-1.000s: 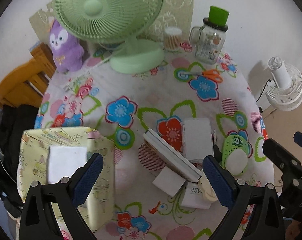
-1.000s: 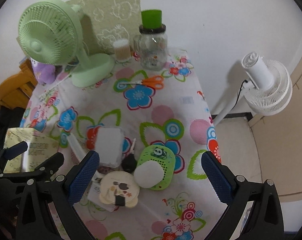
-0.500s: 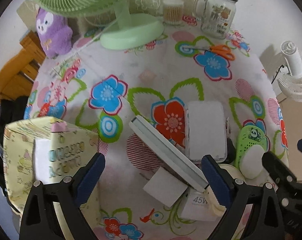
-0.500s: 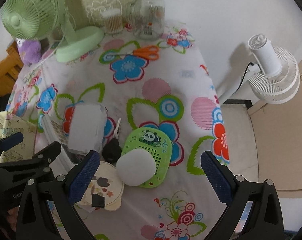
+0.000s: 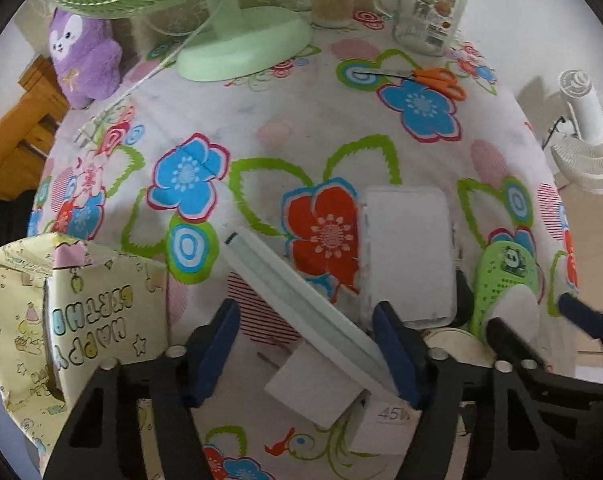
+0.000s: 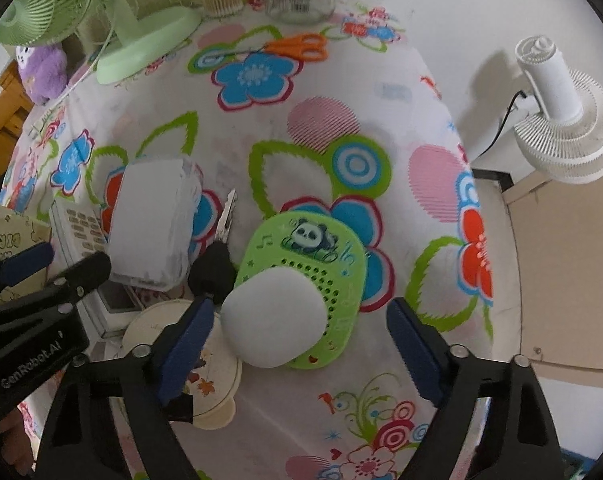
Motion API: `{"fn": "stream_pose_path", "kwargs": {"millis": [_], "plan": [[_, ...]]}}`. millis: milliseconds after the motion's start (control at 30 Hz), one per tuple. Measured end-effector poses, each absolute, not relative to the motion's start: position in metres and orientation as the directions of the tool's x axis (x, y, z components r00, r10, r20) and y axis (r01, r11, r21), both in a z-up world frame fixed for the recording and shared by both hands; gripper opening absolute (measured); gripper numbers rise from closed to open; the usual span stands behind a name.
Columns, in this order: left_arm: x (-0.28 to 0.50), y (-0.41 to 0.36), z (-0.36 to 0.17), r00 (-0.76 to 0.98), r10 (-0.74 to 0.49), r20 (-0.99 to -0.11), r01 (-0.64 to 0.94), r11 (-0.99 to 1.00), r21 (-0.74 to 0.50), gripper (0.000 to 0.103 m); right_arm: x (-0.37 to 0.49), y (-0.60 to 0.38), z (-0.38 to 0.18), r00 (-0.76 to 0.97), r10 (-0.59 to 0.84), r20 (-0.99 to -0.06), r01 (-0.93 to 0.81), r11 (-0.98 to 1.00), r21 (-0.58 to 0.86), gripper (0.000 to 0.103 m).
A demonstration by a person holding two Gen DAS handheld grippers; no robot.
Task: Organize rigid objects
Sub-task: 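Grasp the white remote with the left tool while the right tool grasps the white puck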
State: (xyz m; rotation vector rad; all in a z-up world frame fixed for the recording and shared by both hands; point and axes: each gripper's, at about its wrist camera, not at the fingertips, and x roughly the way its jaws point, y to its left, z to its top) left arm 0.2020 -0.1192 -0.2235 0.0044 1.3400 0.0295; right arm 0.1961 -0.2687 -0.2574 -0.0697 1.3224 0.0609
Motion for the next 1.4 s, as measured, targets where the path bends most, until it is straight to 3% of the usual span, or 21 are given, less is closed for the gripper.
{"fn": "stream_pose_path", "kwargs": {"millis": [100,267,567,933,1400], "plan": [[0.203,-0.119,-0.222,0.220,-0.004,-0.975,-0.015,1.000,-0.007,0.055,0.195,-0.267,-0.263,0.227,0.022,-0.974,-0.078,0.997,0.005,0.075],[0.205,-0.115,-0.222,0.204,-0.010,-0.979,-0.024,1.000,-0.016,0.055,0.194,-0.264,-0.266,0.241,0.014,-0.970,-0.084,0.996,-0.006,0.059],[0.213,-0.106,-0.236,0.163,0.013,-0.986,-0.056,0.998,0.003,0.057,0.197,-0.259,-0.264,0.251,0.050,-0.967,-0.095,0.995,0.027,0.059],[0.222,-0.113,-0.247,0.138,-0.041,-0.990,-0.063,0.997,-0.050,0.024,0.204,-0.260,-0.264,0.243,0.079,-0.967,-0.075,0.995,0.063,0.059],[0.210,-0.133,-0.223,0.175,-0.018,-0.984,-0.009,1.000,-0.020,0.022,0.203,-0.254,-0.243,0.279,0.110,-0.954,-0.095,0.992,0.087,0.059]]}}
